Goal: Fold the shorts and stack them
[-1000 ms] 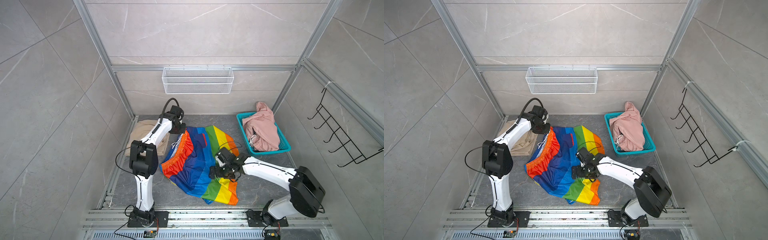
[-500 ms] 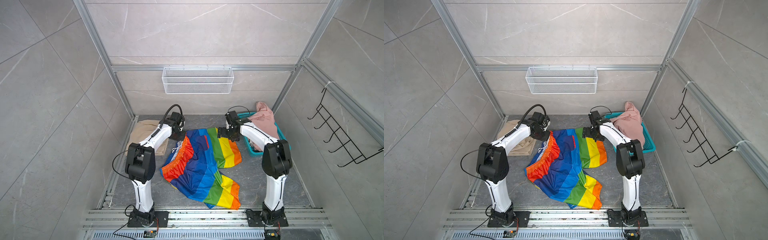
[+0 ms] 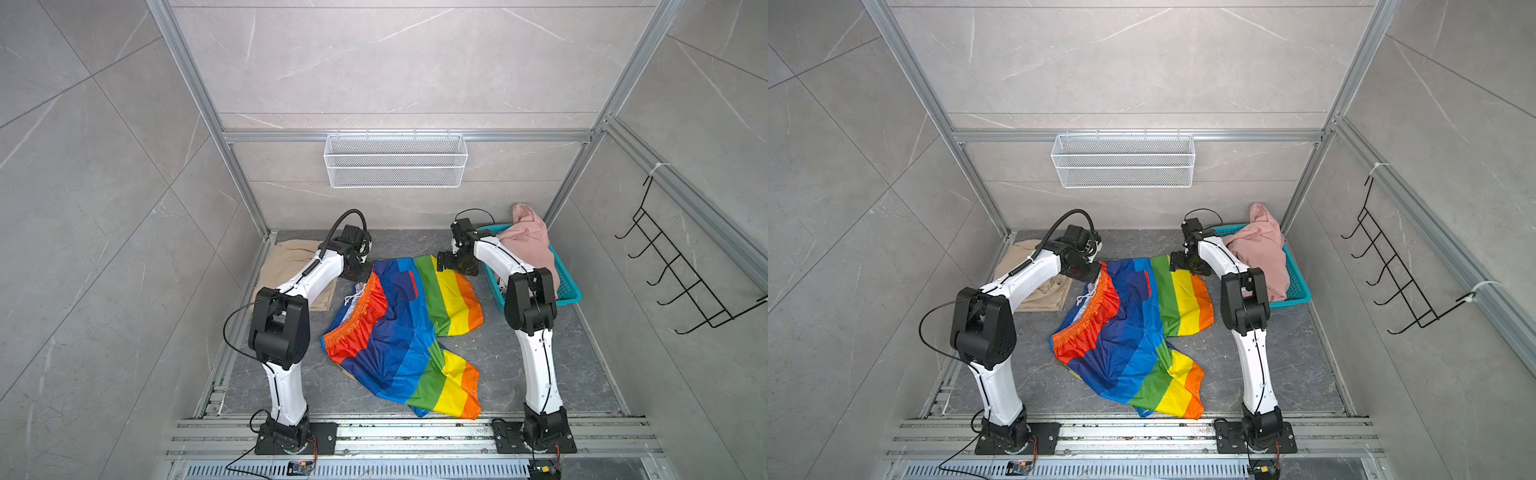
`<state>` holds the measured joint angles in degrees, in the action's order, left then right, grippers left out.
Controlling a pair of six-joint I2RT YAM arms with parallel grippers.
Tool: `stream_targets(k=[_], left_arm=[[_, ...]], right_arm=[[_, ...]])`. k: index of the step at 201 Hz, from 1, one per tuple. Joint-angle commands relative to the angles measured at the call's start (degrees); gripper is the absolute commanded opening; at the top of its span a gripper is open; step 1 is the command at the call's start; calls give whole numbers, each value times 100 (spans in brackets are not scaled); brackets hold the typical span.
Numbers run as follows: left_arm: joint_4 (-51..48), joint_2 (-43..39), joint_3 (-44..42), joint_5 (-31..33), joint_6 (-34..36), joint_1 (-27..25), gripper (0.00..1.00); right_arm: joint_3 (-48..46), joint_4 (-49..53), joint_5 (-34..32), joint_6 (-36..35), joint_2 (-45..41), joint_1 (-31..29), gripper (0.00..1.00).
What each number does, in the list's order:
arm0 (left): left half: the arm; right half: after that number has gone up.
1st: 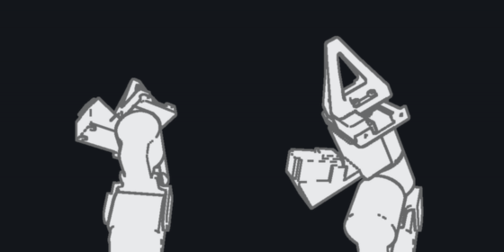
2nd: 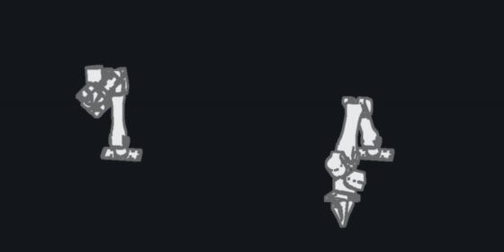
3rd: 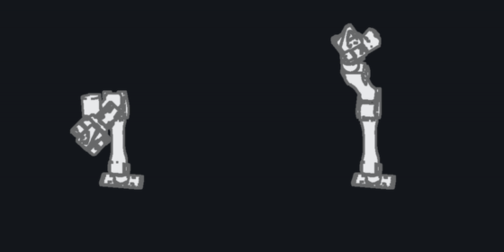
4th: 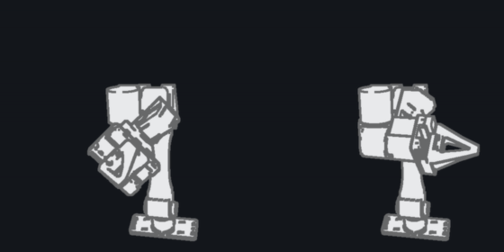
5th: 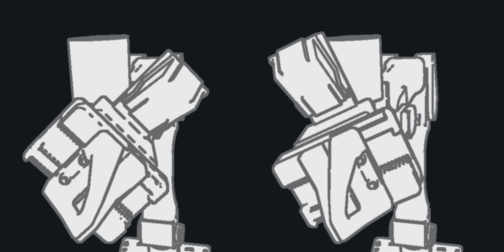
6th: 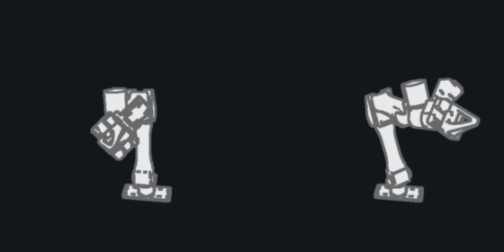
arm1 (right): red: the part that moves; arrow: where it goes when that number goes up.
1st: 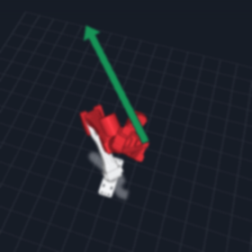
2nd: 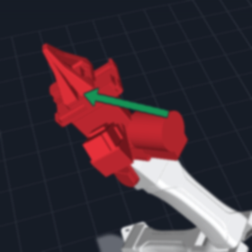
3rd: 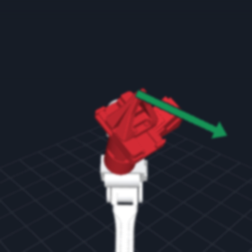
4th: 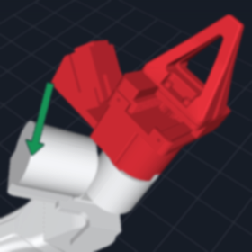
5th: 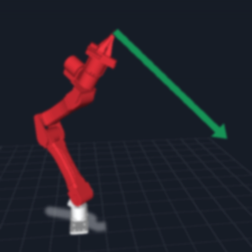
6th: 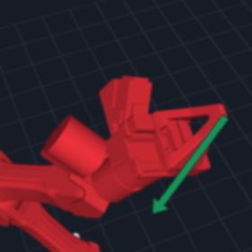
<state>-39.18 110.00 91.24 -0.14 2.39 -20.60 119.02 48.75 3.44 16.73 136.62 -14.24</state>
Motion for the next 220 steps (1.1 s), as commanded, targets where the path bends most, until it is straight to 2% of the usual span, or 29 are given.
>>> stream_targets(k=[1, 46, 56, 70, 87, 98, 108, 117, 135, 161, 189, 205, 220], left_arm=[[119, -247, 26, -83, 156, -19, 0], [131, -248, 39, -74, 140, -20, 0], [137, -237, 51, -61, 112, -14, 0], [165, -220, 60, -44, -6, -2, 0], [166, -152, 163, 36, -152, 50, 0], [84, -68, 351, 77, -261, 114, 0], [-55, 46, 592, 102, -417, 230, 0], [-203, 152, 820, 106, -614, 364, 0], [-387, 317, 1165, -13, -941, 670, 0], [-398, 450, 1393, -123, -1118, 928, 0], [-382, 603, 1538, -170, -1074, 963, 0], [-389, 684, 1593, -163, -1050, 974, 0], [-391, 714, 1609, -151, -1032, 986, 0]], right_arm=[[458, 348, 259, -427, 467, -41, 99], [914, 554, 580, -791, 943, -66, 99], [912, 565, 597, -812, 962, -76, 94], [912, 592, 604, -750, 904, -77, 75], [908, 578, 556, -598, 642, -62, 38], [921, 581, 430, -482, 361, -40, 19], [938, 617, 253, -384, 16, -10, 7], [883, 628, 120, -348, -355, 5, 1], [106, 304, -16, -201, -1402, -28, 0], [-2426, -747, -315, 148, -3162, -614, 1], [-4712, -1584, -132, 739, -3945, -1699, 20], [-5364, -1835, 282, 974, -4104, -1986, 37], [-5585, -1778, 259, 993, -4385, -1968, 49]])
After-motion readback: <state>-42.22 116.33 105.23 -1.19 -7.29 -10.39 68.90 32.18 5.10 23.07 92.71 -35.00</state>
